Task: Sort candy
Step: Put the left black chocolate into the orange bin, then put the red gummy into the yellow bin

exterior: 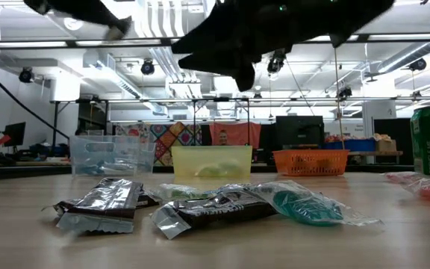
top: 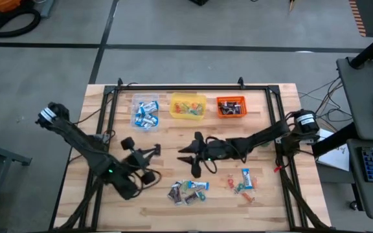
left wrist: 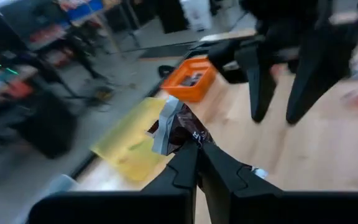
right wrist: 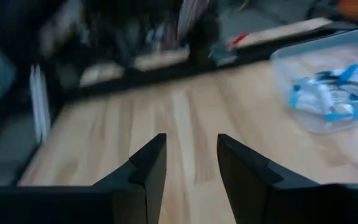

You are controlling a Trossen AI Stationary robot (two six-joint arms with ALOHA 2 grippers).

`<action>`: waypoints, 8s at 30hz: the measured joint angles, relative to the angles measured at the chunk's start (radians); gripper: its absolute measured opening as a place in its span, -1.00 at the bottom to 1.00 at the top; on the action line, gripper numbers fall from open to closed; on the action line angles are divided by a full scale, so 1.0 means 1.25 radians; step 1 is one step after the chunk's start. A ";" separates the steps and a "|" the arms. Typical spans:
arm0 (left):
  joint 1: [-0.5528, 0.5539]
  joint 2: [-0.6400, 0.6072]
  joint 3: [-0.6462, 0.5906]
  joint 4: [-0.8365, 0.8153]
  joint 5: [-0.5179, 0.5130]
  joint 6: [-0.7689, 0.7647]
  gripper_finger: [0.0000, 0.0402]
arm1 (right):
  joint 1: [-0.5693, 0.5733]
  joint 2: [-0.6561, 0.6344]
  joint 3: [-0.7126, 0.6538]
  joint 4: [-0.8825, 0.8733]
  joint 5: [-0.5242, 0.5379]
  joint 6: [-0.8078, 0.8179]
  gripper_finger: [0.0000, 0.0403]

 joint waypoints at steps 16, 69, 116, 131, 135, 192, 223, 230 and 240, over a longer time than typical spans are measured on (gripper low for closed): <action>0.047 0.247 0.083 0.066 -0.107 -0.107 -1.00 | 0.025 0.098 0.016 0.106 0.144 0.112 0.01; 0.061 0.263 0.074 0.175 -0.107 -0.159 -1.00 | 0.031 0.102 0.174 -0.126 0.143 0.109 -0.15; 0.034 0.027 0.062 -0.100 0.006 -0.142 -0.40 | -0.590 -0.181 0.154 -1.208 0.065 0.219 -0.90; 0.034 0.027 0.062 -0.100 0.070 -0.142 -0.40 | -0.608 -0.107 0.162 -1.203 0.080 0.197 -0.33; 0.034 0.031 0.059 -0.100 0.137 -0.138 -0.40 | -0.586 -0.137 0.182 -1.203 0.071 0.197 -0.32; 0.026 -0.205 -0.232 0.354 0.312 0.259 -0.43 | -0.230 0.174 0.128 -1.486 -0.113 0.081 -0.24; 0.027 -0.096 -0.233 0.475 0.326 0.253 -0.43 | -0.136 -0.111 0.106 -0.903 -0.097 0.256 -0.96; 0.033 -0.068 -0.233 0.512 0.293 0.257 -0.43 | -0.134 -0.115 0.109 -1.091 0.007 0.398 -0.91; 0.060 -0.067 -0.233 0.515 0.290 0.263 -0.43 | -0.134 -0.089 0.076 -1.162 0.012 0.486 -0.33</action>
